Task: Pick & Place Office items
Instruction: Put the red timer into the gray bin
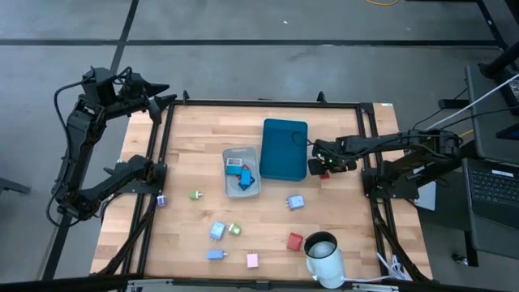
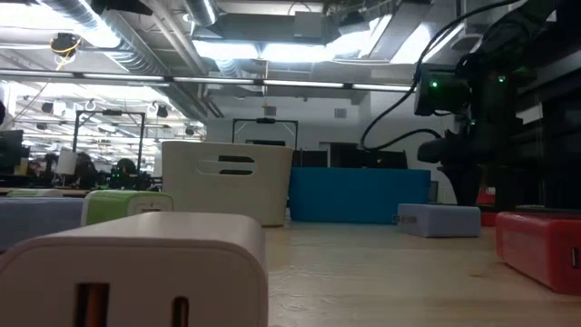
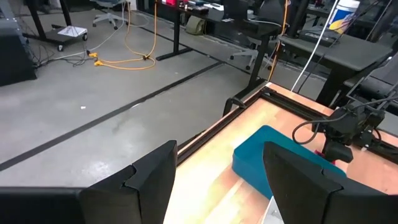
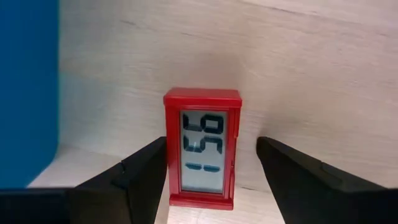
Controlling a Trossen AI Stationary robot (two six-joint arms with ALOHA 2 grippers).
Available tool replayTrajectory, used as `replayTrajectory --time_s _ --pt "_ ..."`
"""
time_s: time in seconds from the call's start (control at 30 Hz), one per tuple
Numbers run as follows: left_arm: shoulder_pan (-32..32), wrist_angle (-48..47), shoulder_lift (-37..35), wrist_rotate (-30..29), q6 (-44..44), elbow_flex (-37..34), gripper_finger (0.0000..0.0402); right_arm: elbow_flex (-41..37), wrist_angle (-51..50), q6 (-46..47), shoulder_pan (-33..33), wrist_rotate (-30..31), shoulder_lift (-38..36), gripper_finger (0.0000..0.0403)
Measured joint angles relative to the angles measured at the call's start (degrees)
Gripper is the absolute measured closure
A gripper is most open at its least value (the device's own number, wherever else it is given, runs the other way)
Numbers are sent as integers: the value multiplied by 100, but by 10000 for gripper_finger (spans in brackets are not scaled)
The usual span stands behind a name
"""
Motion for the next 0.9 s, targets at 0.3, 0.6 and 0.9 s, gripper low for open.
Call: replayTrajectory --time_s 0.3,0.6,0.9 --pt "0 -11 50 -2 42 0 169 -40 -18 38 -54 58 3 200" --pt "0 -11 46 0 121 0 169 -22 24 134 -114 -23 -6 269" --pt "0 -9 46 4 170 0 169 559 -210 -104 -262 20 -207 269"
